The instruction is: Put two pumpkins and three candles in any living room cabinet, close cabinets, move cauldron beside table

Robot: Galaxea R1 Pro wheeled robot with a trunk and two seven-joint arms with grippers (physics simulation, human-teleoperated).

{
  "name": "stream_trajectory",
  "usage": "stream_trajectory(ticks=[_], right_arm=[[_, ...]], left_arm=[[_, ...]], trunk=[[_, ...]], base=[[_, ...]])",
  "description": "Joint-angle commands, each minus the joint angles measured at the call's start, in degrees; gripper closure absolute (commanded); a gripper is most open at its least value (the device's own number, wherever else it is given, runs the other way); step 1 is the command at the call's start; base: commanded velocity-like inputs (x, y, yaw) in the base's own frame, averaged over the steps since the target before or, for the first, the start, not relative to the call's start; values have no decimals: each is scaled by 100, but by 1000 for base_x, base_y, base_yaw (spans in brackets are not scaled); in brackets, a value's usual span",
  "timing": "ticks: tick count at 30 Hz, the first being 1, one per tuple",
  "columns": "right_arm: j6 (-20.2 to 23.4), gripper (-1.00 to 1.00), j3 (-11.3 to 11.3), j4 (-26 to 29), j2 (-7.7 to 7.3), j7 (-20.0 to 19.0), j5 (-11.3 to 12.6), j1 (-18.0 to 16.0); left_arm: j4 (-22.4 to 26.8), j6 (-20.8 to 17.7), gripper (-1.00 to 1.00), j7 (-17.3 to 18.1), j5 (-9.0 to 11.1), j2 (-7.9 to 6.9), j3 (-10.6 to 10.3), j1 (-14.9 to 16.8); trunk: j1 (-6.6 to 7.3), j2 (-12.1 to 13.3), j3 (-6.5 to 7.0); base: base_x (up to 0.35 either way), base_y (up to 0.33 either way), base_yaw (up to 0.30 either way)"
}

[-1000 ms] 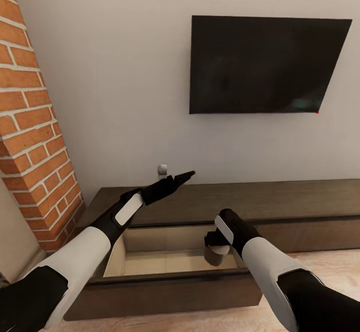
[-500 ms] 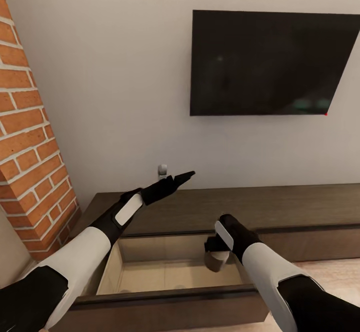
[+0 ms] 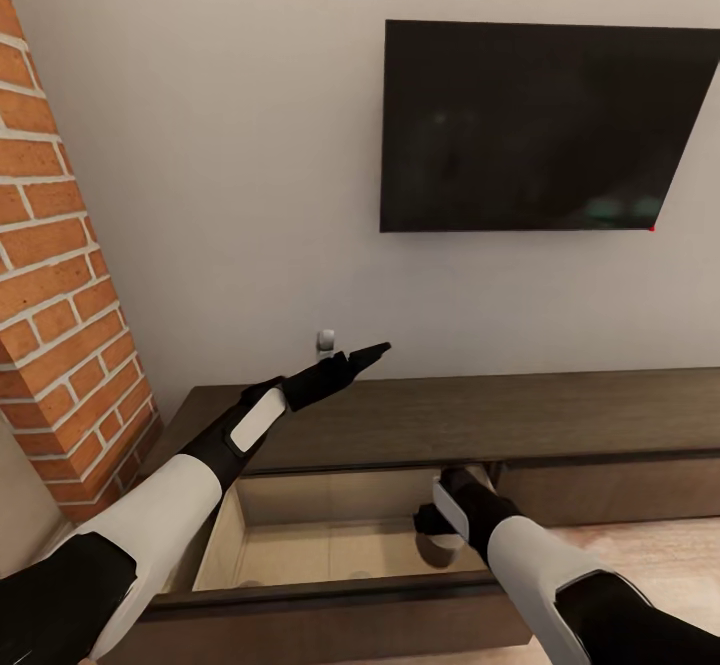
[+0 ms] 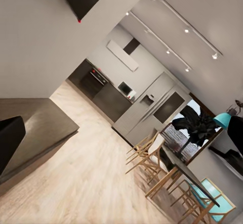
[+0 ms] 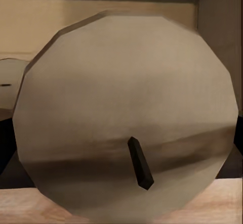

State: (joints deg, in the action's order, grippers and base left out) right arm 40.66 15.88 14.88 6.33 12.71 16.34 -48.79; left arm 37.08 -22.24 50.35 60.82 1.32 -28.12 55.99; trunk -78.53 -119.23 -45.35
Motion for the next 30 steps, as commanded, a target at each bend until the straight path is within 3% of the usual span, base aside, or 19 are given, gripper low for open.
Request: stream_trajectory(ticks=[1,10,18,25,30], right_arm=[[-65,100,16,-23,0,9,19,0],[-750,100,90,-387,-8,-2,18,52],[-796,100,106,-398,-5,-10,26,57],[-796,100,101,-401,0,-6,39,61],[-796,100,91,-533,-8,3,45,64]], left_arm=[[0,0,-100,0,0,0,0,0],[-6,3,-100,1,8,16,0,0],[1,0,-100,2,9,1,0,0],[-3,0,-100,2,9,0,0,0],[-10,0,-100,1,9,0,0,0]], trunk=[[0,0,0],[0,0,0],[0,0,-1],[0,0,-2],[0,0,-2]], base=[[0,0,0],[145,-17,0],[12,-1,4],[0,0,231],[0,0,45]])
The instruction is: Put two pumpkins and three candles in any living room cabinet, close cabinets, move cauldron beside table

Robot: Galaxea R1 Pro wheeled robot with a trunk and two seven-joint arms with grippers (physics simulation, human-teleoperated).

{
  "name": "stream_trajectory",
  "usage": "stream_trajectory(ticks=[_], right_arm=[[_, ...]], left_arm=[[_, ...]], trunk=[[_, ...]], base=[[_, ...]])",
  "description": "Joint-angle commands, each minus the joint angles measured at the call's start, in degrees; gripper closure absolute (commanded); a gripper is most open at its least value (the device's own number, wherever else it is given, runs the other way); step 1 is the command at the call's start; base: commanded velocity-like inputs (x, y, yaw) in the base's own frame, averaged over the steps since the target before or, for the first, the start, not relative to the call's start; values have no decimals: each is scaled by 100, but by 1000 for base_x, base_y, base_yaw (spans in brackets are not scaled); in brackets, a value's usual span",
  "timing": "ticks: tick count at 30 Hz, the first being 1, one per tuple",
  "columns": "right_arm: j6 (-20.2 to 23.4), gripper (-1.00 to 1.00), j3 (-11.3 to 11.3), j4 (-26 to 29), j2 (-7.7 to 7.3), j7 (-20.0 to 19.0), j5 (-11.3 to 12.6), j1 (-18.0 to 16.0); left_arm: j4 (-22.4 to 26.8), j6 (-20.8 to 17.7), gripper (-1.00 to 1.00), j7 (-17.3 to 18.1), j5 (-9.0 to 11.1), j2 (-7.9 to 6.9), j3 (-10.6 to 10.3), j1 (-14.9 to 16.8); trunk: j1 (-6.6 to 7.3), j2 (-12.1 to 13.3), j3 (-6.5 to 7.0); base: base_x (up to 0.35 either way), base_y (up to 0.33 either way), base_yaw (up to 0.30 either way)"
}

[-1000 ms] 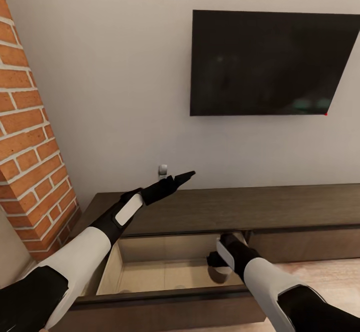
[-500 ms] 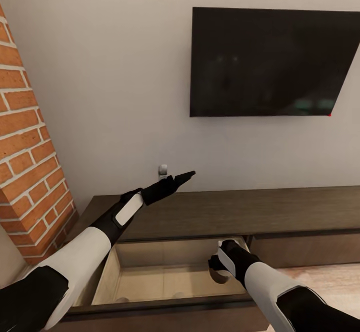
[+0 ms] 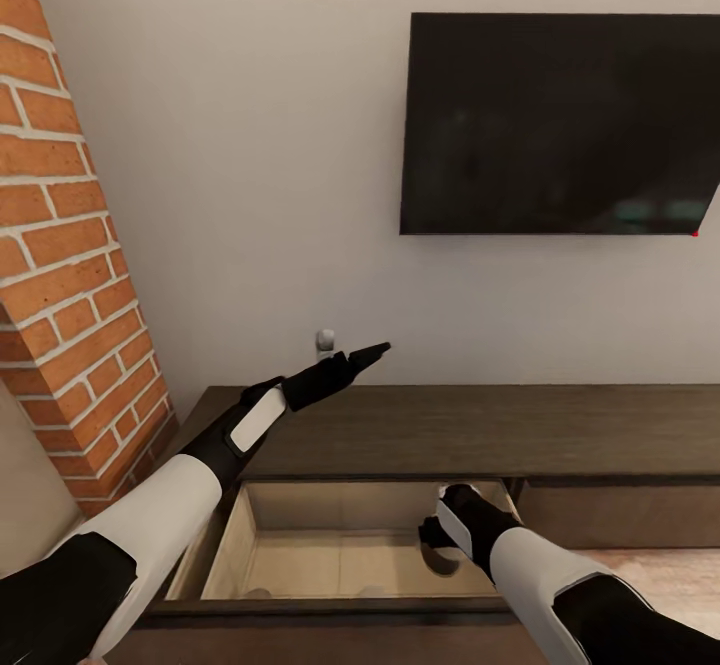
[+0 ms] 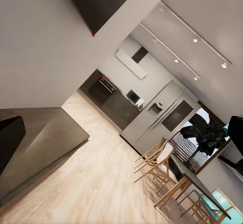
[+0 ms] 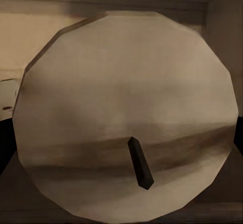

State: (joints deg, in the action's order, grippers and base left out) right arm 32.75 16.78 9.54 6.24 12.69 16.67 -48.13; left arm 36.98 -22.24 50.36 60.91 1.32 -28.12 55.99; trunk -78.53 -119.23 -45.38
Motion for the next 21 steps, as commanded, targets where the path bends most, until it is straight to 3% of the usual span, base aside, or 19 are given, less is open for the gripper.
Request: stream_trajectory(ticks=[1,21], right_arm=[[-7,100,1,-49,0,6,10,21],[-163,100,-9,-371,-51,19,34,225]], left_arm=[[-3,0,-100,0,1,0,0,-2],[2,7,-100,0,0,55,-7,-2]], trunk=[[0,0,0],[0,0,0]], base=[[0,0,6],[35,-20,0]])
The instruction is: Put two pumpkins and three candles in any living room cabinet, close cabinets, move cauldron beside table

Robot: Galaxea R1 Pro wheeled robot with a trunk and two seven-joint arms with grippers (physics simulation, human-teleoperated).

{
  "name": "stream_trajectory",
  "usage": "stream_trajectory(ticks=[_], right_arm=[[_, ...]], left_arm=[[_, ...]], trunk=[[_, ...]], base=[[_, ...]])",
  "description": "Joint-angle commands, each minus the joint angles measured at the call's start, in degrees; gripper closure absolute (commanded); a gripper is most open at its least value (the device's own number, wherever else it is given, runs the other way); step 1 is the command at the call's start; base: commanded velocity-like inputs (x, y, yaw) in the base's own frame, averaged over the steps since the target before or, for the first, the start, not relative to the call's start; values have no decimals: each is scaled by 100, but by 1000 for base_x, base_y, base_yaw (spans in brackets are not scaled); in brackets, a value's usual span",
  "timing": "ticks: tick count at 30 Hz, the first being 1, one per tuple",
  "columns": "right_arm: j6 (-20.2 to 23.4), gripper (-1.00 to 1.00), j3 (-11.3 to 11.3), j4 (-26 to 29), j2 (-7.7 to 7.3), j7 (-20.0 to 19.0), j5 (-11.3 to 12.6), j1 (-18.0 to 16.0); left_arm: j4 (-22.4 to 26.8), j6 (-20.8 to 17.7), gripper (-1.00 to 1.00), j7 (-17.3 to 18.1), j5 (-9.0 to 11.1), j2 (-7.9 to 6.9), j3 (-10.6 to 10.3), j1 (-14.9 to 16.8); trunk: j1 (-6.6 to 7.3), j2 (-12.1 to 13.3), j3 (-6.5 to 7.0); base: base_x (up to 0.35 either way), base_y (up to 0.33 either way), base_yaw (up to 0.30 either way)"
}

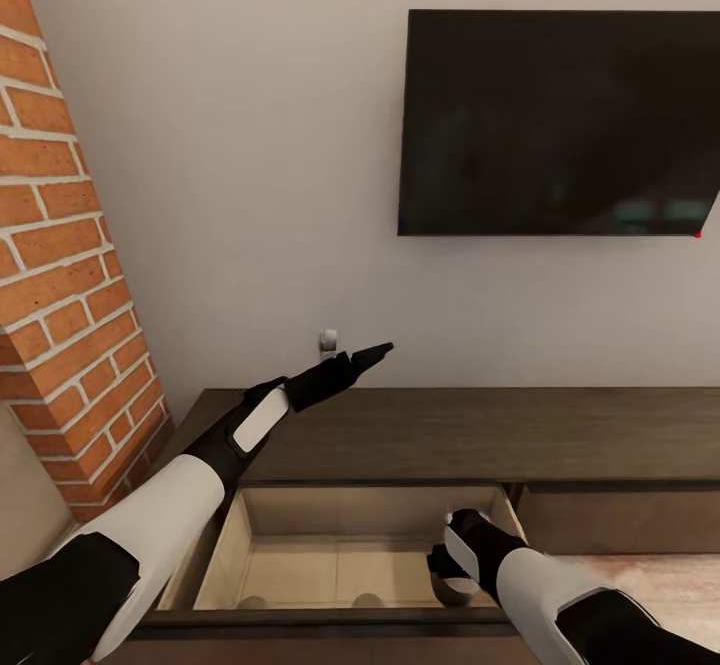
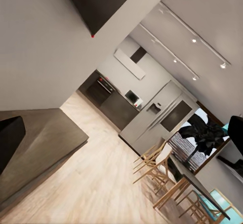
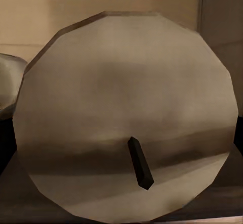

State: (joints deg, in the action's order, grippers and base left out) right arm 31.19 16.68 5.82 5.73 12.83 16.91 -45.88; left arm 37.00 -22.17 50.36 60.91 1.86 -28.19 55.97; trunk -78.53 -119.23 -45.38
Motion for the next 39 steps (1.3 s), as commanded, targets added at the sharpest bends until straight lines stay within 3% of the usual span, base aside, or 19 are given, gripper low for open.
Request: stream_trajectory(ticks=[1,15,39], right_arm=[[-94,100,2,-6,0,7,11,16],[-580,100,2,-208,44,-7,-47,55],[-583,100,37,-134,24,-26,-56,53]], left_arm=[[0,-1,-100,0,0,3,-1,-2],[-6,0,-100,0,0,7,-2,-3],[-12,-1,-100,0,8,15,-2,-7]], trunk=[[0,0,0],[0,0,0],[0,0,-165]], base=[[0,0,0],[0,0,0],[13,0,0]])
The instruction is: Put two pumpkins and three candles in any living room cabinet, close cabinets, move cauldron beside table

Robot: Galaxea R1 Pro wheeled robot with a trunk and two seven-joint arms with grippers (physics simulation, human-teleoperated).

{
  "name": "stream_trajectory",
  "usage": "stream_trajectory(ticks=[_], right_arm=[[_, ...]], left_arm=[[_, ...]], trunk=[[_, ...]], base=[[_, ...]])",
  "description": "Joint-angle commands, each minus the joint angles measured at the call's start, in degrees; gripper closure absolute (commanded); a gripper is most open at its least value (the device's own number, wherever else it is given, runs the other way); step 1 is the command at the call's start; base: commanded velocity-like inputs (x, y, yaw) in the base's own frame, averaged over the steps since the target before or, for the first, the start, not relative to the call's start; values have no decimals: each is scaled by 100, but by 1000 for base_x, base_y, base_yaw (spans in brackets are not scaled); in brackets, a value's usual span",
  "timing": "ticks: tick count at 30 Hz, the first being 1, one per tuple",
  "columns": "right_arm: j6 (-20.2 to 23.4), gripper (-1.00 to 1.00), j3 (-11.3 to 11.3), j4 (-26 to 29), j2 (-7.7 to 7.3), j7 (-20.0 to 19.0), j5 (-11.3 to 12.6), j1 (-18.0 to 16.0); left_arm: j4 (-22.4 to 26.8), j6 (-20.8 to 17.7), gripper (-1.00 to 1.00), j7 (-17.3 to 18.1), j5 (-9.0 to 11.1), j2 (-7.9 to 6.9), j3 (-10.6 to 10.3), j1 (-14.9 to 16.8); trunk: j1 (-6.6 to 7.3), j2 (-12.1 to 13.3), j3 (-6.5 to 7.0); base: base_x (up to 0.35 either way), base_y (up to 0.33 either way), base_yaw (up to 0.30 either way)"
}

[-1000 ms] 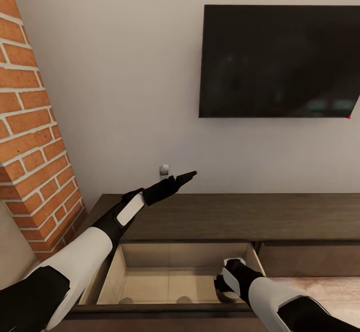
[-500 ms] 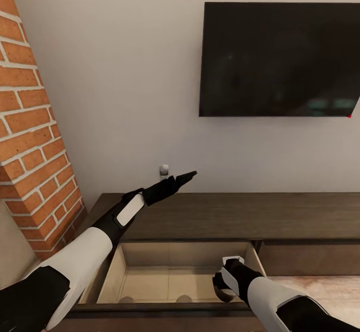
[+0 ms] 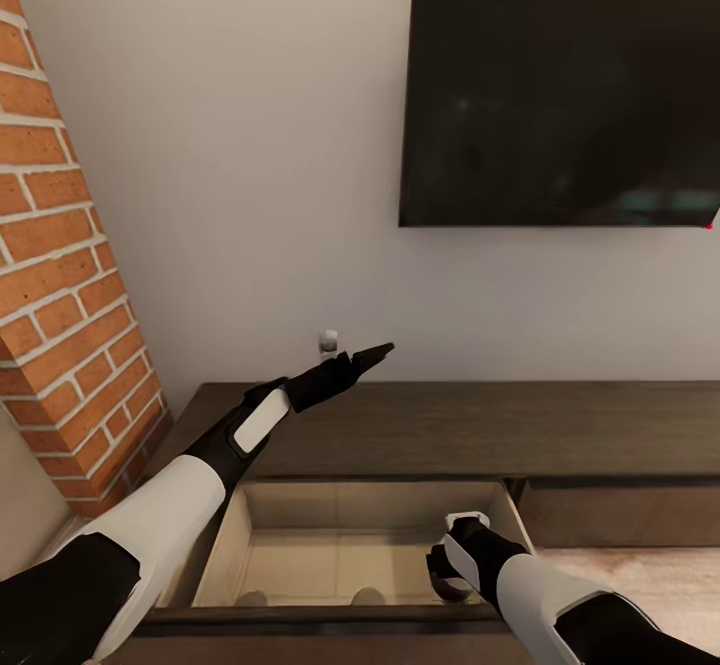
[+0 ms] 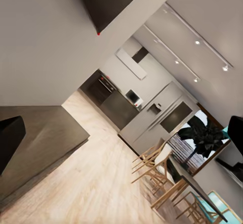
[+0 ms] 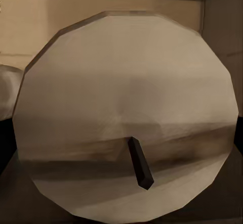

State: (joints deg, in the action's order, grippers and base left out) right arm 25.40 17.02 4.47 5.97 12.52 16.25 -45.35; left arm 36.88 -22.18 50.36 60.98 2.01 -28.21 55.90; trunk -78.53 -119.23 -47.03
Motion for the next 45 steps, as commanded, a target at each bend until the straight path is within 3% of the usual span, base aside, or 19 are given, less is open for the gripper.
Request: stream_trajectory(ticks=[1,14,45], right_arm=[[-2,100,3,1,4,5,10,0],[9,100,-6,-11,30,13,25,0],[1,100,-24,-85,30,13,45,8]], left_arm=[[-2,1,-100,0,1,0,0,0],[2,3,-100,0,2,1,0,0],[3,-5,-100,-1,0,-8,4,-6]], trunk=[[0,0,-2],[0,0,-23],[0,0,-298]], base=[[240,0,0],[92,0,0],[38,0,0]])
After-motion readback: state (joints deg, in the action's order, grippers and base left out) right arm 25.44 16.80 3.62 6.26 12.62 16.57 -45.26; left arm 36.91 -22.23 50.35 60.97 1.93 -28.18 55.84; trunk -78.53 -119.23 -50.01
